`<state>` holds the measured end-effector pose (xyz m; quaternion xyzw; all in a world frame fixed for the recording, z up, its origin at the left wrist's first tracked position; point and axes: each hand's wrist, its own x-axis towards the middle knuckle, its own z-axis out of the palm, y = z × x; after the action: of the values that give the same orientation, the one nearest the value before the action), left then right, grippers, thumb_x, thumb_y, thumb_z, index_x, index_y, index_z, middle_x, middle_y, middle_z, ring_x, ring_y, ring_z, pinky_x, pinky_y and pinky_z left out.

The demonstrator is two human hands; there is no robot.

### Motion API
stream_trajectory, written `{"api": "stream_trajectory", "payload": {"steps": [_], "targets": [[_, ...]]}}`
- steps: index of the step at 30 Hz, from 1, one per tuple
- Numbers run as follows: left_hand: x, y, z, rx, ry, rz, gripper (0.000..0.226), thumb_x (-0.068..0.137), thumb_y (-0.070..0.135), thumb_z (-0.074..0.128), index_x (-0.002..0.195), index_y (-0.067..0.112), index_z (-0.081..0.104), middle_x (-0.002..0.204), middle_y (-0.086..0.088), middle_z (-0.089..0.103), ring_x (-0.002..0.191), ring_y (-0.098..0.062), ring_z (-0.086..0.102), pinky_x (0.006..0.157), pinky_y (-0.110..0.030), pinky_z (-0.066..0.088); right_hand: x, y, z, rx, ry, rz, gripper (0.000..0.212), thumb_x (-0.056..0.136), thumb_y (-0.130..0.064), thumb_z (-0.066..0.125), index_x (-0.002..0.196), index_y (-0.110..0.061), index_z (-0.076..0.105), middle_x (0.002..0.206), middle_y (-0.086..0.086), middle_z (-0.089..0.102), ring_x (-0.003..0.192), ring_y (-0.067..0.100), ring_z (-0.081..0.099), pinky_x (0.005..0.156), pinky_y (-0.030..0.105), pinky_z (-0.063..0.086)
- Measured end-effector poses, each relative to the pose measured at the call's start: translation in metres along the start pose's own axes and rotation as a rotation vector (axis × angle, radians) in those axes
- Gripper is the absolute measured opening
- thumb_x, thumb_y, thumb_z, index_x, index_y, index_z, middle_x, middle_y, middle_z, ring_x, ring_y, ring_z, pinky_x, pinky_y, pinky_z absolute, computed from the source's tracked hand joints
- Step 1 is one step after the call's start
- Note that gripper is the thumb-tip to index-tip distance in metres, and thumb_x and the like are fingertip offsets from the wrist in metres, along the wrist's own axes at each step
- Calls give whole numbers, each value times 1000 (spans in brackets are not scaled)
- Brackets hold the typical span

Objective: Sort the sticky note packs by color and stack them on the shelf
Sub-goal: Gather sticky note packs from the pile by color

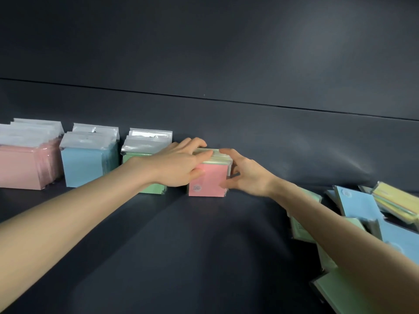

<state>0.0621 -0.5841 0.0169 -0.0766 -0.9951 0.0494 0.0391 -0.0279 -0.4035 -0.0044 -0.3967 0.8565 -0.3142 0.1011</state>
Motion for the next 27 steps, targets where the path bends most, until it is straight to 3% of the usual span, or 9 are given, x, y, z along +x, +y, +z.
{"api": "stream_trajectory", "payload": {"steps": [4,8,10,14,18,20,23,27], "targets": [[-2,0,-2,49,-35,0,55,101,37,27,151,25,8,149,7,15,132,-16,22,108,-30,21,-5,-1,2,-101,-13,50,90,84,-25,64,149,-25,3,106,9,66,95,22,63,92,33,49],[-3,1,-1,102,-56,0,57,101,38,22,151,22,0,157,7,6,142,-15,12,114,-31,9,-13,-3,7,-232,-25,77,94,89,-40,54,148,-20,-16,121,9,62,108,27,59,98,42,45],[-3,1,-1,99,-75,-13,58,101,37,19,151,21,-6,159,8,-1,145,-13,6,117,-32,3,-16,-7,9,-269,-33,88,93,93,-40,48,145,-17,-26,114,8,62,105,28,58,97,39,43],[-4,0,1,94,-112,-25,58,102,37,16,150,21,-14,159,6,-10,146,-8,-5,118,-34,-2,-19,-17,12,-260,-47,108,86,98,-27,40,141,-14,-33,76,0,54,82,24,56,79,32,41],[-6,2,0,70,-135,-35,58,102,38,15,150,21,-13,159,5,-14,145,-7,-9,119,-38,-2,-19,-18,15,-259,-46,107,88,97,-22,39,138,-16,-38,77,6,57,76,25,58,79,35,44],[-6,3,-2,67,-135,-35,57,102,38,16,150,20,-10,159,4,-13,146,-8,-9,119,-39,-1,-19,-17,14,-256,-46,116,90,96,-25,41,138,-15,-38,79,5,58,79,25,59,80,35,46],[-7,5,-4,62,-126,-32,58,102,38,17,151,19,-8,159,3,-12,146,-7,-9,119,-38,-2,-18,-14,13,-223,-34,140,86,95,-29,42,144,-9,-26,98,7,61,90,25,59,82,33,44],[-7,6,-2,55,-104,-30,59,102,39,19,151,18,-7,159,3,-11,146,-7,-8,119,-36,-2,-15,-11,14,-192,-84,143,57,93,-29,45,139,-8,19,89,2,60,82,20,56,75,31,43]]}}
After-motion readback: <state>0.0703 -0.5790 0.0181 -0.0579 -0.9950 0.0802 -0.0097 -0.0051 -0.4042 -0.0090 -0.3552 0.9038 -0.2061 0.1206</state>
